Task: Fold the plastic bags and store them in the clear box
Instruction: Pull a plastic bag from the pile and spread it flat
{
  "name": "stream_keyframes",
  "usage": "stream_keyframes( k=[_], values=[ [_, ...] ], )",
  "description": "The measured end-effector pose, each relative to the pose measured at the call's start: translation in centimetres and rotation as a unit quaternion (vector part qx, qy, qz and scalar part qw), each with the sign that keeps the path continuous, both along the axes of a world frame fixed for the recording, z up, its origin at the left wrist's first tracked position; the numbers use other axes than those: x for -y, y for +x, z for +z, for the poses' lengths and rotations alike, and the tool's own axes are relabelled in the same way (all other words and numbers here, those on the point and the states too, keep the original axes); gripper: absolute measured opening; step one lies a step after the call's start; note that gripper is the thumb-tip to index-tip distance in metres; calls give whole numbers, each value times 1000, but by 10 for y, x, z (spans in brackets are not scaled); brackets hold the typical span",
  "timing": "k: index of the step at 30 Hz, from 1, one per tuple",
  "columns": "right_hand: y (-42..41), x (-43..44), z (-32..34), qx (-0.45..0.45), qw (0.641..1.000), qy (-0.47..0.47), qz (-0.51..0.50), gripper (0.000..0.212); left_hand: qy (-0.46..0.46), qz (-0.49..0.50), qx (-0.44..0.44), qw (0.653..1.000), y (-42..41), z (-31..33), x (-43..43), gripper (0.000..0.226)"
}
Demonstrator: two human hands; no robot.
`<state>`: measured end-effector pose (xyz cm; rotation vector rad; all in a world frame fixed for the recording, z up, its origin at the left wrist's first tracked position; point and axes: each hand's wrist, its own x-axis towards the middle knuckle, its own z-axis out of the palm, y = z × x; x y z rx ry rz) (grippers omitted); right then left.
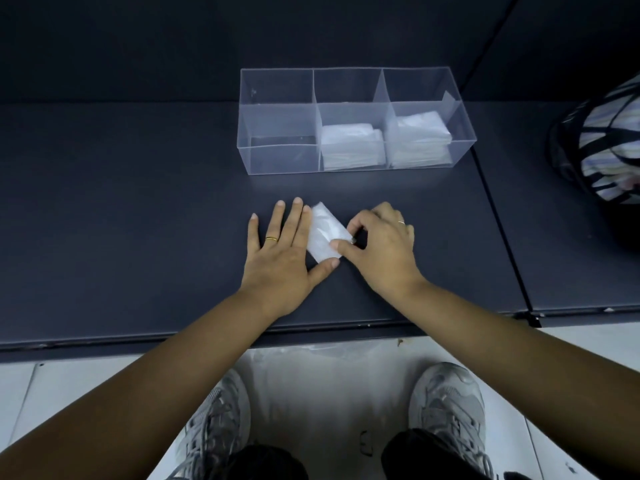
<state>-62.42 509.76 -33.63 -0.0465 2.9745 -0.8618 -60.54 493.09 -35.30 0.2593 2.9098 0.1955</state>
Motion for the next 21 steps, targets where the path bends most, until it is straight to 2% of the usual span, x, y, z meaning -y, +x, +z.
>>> stream_keyframes(
  k=[3,5,9,12,14,16,17,18,21],
  values=[
    [2,2,2,-13,1000,-18,0,18,-3,25,-1,1000,4,-1,-5,93],
    [1,7,6,-11,997,-73,3,20,6,55,-10,998,10,-1,-11,92],
    [-2,19,16,72,975,-205,-38,23,48,96,-3,994,20,6,-22,96],
    [-7,16,29,115,961,-252,-16,33,200,112,36,973,15,23,-10,96],
    [-9,8,43,116,960,-245,66,35,332,124,60,933,6,41,7,105],
    [-9,3,57,127,953,-230,154,34,393,83,113,909,-2,61,20,116],
    [-9,1,64,132,947,-230,181,33,400,52,143,904,-7,68,23,112],
    [-8,-1,69,134,943,-235,195,33,407,24,164,898,-10,73,25,97],
    [-9,-7,76,129,944,-258,161,33,467,28,174,866,-18,77,22,23]
  ],
)
